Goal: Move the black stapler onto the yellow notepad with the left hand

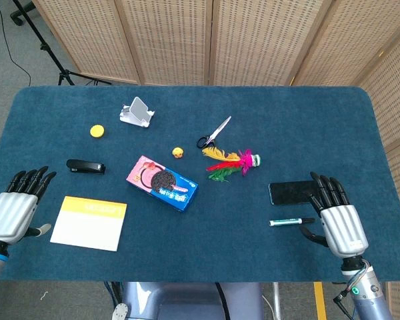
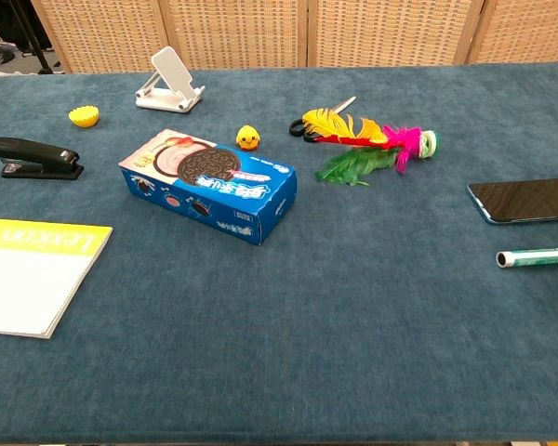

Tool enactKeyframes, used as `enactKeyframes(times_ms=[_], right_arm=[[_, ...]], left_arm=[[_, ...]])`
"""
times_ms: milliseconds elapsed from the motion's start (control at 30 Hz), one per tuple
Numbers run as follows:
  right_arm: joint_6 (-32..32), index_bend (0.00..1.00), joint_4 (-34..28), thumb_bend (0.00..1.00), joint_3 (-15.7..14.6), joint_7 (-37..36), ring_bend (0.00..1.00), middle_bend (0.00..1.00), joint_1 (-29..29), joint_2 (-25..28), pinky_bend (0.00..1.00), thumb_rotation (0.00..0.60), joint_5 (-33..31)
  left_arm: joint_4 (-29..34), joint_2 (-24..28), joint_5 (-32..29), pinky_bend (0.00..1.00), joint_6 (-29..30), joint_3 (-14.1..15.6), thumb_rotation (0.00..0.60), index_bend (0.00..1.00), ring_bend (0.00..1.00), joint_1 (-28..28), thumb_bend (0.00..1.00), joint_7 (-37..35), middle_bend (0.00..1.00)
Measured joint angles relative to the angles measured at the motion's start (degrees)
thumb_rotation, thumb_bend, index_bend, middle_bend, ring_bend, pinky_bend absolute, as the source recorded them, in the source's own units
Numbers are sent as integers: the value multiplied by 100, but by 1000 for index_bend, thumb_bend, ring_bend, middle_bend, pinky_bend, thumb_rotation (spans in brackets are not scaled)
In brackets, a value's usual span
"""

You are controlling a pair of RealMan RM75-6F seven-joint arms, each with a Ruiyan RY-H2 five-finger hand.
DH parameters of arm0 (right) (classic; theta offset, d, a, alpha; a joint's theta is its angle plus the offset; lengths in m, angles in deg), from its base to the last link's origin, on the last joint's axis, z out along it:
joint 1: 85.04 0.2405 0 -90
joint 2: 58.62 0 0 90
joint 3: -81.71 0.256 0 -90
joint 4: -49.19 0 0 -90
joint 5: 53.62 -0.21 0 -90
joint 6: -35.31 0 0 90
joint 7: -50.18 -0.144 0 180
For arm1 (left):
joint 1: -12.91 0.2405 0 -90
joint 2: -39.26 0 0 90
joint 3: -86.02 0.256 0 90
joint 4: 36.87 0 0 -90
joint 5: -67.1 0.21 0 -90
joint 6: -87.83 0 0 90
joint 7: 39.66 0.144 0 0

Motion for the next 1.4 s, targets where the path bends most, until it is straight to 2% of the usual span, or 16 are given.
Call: enactKeyframes(times_ms=[933,1133,1400], right_arm=[[-49,257,-10,208,18,0,0,27,-12,17,55,600,-30],[-32,257,-10,208,20,-13,0,28,-14,28,55,600,-68],[-30,257,3,208,14,22,0,28,-12,9,55,600,-68]], left_arm=[[52,75,-102,20,-148,-17,600,0,0,-68,0,-123,0],[-58,160,-370,20,-525,-115,600,0,0,-289,0,-224,0],[-779,232,-1032,20,-1574,-364,600,0,0,-951,0,-369,0]])
